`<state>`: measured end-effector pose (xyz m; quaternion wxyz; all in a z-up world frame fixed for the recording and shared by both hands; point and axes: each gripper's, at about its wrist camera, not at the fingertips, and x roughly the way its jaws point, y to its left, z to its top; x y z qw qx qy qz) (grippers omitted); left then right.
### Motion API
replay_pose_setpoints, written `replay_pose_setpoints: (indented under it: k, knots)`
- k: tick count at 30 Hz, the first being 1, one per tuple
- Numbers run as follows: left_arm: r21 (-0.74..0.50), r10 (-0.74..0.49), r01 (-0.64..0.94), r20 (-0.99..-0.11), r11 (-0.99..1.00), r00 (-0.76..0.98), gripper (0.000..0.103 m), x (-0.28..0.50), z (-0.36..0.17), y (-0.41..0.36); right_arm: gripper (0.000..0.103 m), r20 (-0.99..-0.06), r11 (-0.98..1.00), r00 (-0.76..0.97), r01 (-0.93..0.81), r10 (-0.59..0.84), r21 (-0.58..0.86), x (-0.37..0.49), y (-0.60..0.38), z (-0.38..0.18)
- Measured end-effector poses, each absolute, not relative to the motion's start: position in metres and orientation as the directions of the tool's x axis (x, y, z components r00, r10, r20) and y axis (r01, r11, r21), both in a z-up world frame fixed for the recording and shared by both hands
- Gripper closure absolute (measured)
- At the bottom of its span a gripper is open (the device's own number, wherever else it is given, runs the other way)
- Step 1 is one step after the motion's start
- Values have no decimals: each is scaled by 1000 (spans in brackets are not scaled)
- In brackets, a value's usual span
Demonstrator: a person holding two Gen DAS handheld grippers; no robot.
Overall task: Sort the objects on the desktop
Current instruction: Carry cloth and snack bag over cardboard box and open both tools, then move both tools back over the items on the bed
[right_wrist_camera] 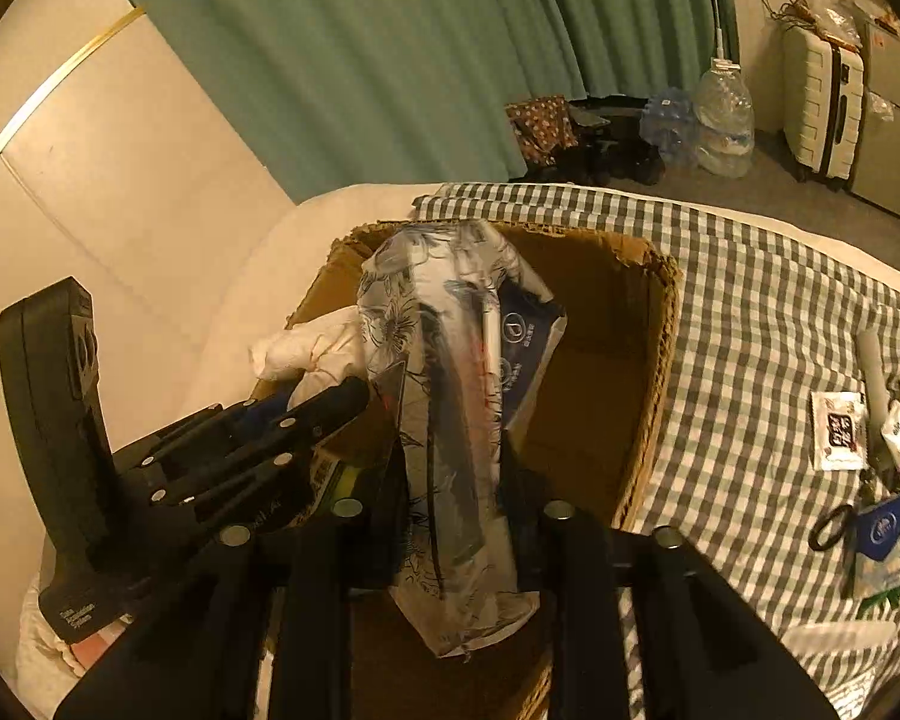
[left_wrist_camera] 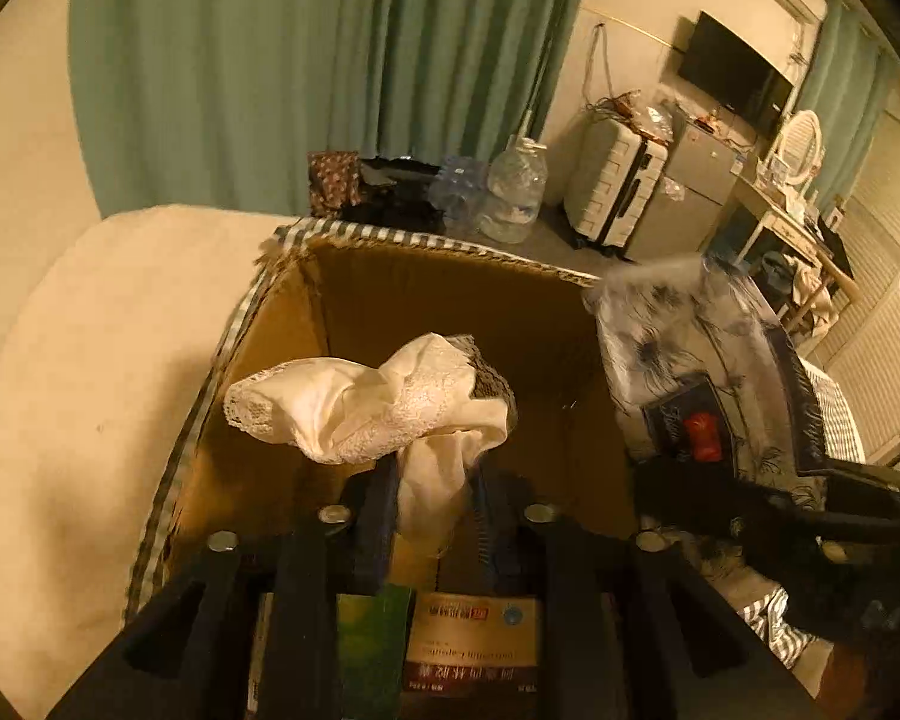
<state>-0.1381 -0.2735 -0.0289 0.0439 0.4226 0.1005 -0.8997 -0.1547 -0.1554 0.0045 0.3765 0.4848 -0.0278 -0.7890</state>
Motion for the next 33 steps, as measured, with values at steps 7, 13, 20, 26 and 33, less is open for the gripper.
replay_pose_setpoints:
  k: [7,13,20,26,33]
  knots:
    - [-97,-57,216,-789,-972,-612,0,-122,-23,-276,30,-680,-772,-439,557,-587,306,-133,-128,39]
    - [-103,-78,241,-765,-965,-639,0,-101,5,-267,30,-641,-792,-521,561,-563,240,-110,-98,66]
    - [-78,-92,209,-711,-975,-697,0,-74,54,-219,30,-600,-822,-591,525,-538,220,-90,-45,97]
    - [-70,-59,142,-668,-987,-742,0,-62,86,-159,24,-564,-861,-663,463,-493,209,-74,24,113]
    - [-114,33,55,-654,-992,-756,0,-71,76,-69,22,-590,-927,-717,327,-371,185,-64,120,107]
